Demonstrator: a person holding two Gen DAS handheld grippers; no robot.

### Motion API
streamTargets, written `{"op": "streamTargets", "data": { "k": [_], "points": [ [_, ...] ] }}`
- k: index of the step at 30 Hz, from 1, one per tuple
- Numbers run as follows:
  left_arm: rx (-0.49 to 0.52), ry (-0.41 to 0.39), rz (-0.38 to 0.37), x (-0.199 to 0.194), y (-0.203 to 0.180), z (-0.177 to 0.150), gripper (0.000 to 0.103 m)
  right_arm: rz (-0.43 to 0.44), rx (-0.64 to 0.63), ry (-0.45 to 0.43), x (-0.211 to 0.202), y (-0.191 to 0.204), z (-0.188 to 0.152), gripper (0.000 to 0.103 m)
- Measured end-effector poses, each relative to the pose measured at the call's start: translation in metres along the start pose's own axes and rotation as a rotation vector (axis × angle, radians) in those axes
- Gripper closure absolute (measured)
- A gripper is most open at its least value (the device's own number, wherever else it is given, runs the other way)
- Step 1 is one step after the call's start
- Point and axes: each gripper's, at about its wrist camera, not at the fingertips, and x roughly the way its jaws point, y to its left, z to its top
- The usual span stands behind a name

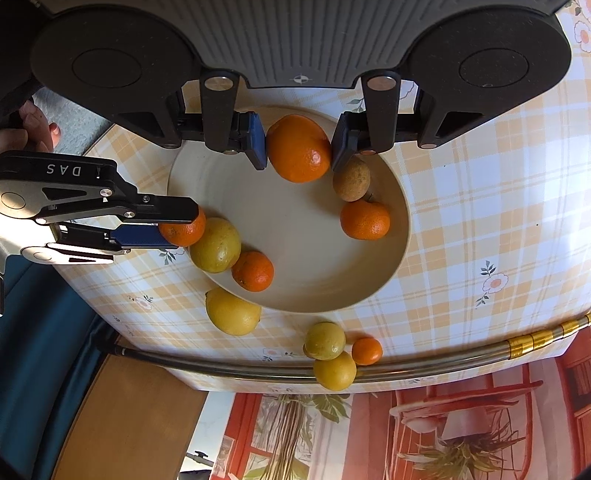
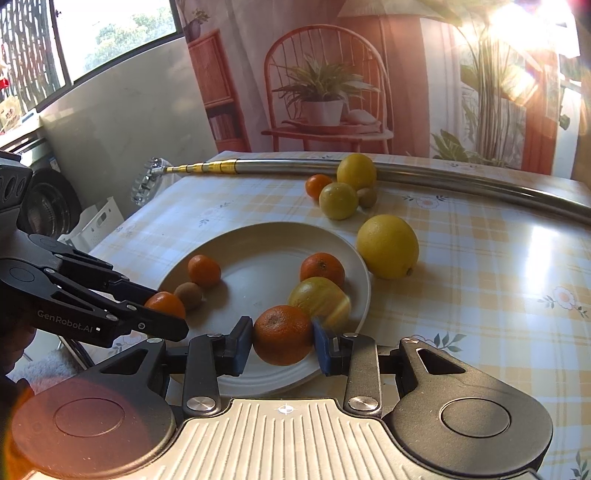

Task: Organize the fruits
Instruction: 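Lower both tangerines into the plate and open both tools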

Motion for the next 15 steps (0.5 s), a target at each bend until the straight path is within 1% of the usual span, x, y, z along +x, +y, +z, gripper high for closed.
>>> {"op": "streamTargets", "data": {
  "k": [4, 15],
  "points": [
    [0.018, 0.005, 0.030, 0.003, -0.002, -0.001, 0.064, -0.003, -0.002, 0.023, 0.005, 0.000, -0.001, 0.070],
    [0.044, 0.002, 0.069, 0.005, -0.004, -0.003, 0.064, -0.010, -0.031, 0.072, 0.015, 0.004, -0.002, 0.070]
  ]
}}
